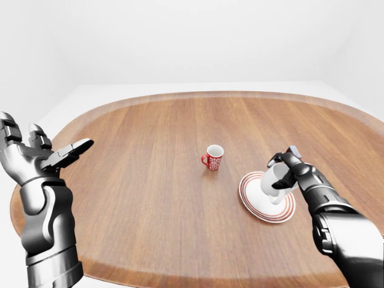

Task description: Put the white mug on the plate.

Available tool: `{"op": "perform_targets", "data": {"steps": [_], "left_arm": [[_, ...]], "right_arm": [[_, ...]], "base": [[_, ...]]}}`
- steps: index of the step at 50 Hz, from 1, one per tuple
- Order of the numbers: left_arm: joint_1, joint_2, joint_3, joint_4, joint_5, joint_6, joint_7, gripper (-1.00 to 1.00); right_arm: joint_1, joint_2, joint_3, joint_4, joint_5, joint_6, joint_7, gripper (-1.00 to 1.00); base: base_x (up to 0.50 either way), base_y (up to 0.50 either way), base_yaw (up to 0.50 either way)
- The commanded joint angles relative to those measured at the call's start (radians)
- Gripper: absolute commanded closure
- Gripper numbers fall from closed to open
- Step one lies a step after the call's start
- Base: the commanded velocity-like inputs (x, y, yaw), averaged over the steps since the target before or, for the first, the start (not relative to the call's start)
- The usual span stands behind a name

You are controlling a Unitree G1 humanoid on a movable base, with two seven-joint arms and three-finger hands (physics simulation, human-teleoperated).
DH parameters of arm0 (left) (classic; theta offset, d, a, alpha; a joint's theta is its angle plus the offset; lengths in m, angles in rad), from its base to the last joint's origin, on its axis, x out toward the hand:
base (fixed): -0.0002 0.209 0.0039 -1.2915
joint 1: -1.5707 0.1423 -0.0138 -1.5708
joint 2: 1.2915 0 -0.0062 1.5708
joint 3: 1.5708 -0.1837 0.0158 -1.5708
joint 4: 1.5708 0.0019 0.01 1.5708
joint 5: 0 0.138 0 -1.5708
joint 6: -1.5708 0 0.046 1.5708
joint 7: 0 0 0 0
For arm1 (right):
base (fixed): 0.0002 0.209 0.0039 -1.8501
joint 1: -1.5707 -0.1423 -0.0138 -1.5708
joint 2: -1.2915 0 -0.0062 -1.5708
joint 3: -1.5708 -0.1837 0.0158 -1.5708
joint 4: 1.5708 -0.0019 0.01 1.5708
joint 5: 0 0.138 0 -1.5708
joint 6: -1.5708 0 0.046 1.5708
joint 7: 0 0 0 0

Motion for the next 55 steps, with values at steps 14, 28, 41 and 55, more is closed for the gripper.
{"op": "perform_targets", "data": {"steps": [14,28,41,55], "left_arm": [[-0.001,0.001,0.0,-0.003,-0.002,0.0,0.0,-1.0],[-0.001,0.0,-0.001,-0.001,0.002,0.0,-0.001,-1.0],[0.003,-0.002,0.0,-0.003,0.002,0.0,-0.003,-1.0],[0.004,-0.004,0.0,-0.007,0.003,0.0,-0.001,-1.0]], "right_arm": [[0.014,0.019,0.002,0.015,0.046,0.0,-0.024,1.0],[0.034,0.026,0.001,0.017,0.056,0.0,-0.017,1.0],[0.032,0.027,0.001,0.018,0.056,0.0,-0.017,0.83],[0.032,0.029,0.004,0.018,0.054,0.0,-0.014,-0.22]], "base": [[0.0,0.0,0.0],[0.0,0.0,0.0],[0.0,0.0,0.0],[0.0,0.0,0.0]]}}
